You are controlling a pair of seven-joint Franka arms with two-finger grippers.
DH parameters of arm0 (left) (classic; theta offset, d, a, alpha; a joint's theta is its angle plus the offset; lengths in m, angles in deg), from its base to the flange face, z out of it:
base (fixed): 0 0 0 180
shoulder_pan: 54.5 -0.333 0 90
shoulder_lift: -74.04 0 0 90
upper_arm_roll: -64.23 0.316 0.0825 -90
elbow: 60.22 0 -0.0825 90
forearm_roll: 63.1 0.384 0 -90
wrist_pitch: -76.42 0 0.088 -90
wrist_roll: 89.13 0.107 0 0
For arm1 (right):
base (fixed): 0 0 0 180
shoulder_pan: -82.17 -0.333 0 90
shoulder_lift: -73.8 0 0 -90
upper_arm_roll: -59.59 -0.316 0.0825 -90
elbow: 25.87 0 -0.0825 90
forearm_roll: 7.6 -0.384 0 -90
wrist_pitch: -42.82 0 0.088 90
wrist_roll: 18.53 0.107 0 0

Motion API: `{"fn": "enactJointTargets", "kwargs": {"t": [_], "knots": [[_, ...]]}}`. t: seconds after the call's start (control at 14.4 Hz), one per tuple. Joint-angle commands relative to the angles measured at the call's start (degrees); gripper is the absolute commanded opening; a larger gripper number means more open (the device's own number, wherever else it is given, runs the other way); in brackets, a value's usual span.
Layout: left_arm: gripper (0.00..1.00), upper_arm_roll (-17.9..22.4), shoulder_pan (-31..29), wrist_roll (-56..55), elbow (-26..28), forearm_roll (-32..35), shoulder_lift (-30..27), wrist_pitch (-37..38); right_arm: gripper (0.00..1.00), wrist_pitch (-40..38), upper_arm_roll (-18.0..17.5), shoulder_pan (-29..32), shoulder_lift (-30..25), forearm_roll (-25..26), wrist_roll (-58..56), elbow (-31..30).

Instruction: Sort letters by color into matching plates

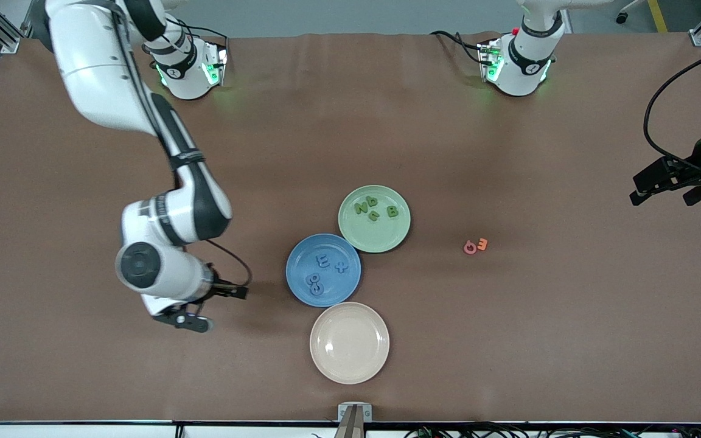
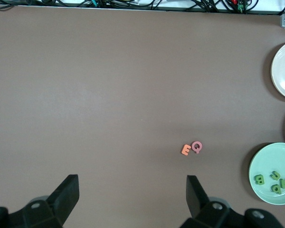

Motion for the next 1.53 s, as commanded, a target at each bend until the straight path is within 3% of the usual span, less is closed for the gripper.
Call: {"fn": "enactJointTargets", "kwargs": {"t": [0.0, 0.21, 0.63, 0.9, 1.46], "knots": [[0.99, 0.78, 0.49, 0.65, 0.82, 0.98, -0.74, -0.33, 1.0, -2.19, -1.24, 6.4, -8.44, 0.85, -9.23, -9.04], [0.99, 0.69, 0.32, 0.57, 0.82, 0.89, -0.74, -0.33, 1.0, -9.48, -1.33, 9.4, -12.31, 5.06, -11.1, -9.05], [1.0, 0.69, 0.05, 0.57, 1.52, 0.81, -1.44, -0.07, 1.0, -19.25, -1.33, 11.25, -17.94, 5.25, -13.82, -7.12], [1.0, 0.69, 0.05, 0.57, 8.09, 0.89, -6.35, -1.99, 1.0, -23.55, -1.33, 13.89, -21.55, 5.16, -18.48, -6.94], [1.0, -2.12, 0.67, 0.39, 5.48, 1.95, -5.76, 0.9, 1.0, -29.35, -1.68, 14.6, -26.92, 4.28, -18.05, -5.11]]}}
